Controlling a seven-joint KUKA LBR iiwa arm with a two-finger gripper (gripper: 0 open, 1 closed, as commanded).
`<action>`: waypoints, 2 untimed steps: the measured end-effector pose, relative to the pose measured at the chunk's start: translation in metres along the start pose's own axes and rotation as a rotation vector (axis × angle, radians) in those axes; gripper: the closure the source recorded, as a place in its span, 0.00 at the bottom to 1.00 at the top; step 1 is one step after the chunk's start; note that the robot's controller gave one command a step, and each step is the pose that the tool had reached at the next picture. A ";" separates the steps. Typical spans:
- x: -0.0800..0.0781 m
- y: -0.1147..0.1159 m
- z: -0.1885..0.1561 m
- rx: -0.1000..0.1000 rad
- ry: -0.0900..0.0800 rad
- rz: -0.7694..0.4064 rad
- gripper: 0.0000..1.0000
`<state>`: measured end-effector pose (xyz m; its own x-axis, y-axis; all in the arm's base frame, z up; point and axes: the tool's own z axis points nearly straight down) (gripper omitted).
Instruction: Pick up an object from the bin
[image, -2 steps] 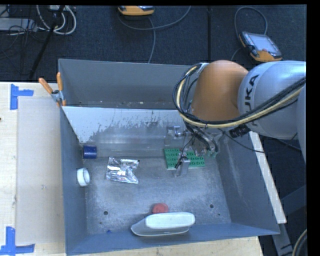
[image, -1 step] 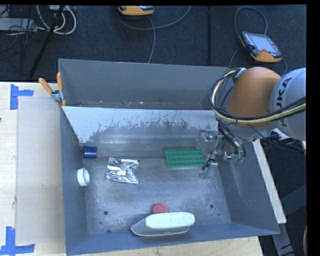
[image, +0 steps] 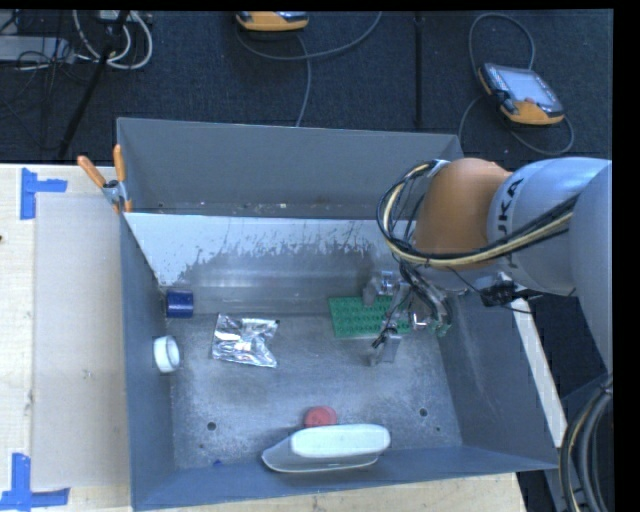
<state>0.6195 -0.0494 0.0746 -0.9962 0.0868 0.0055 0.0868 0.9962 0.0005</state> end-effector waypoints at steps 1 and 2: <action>-0.001 0.000 -0.006 0.001 -0.006 -0.002 1.00; 0.054 -0.031 -0.196 0.002 -0.014 -0.029 1.00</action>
Offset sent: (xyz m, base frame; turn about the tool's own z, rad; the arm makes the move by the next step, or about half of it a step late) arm 0.0000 0.0000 0.0000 0.0000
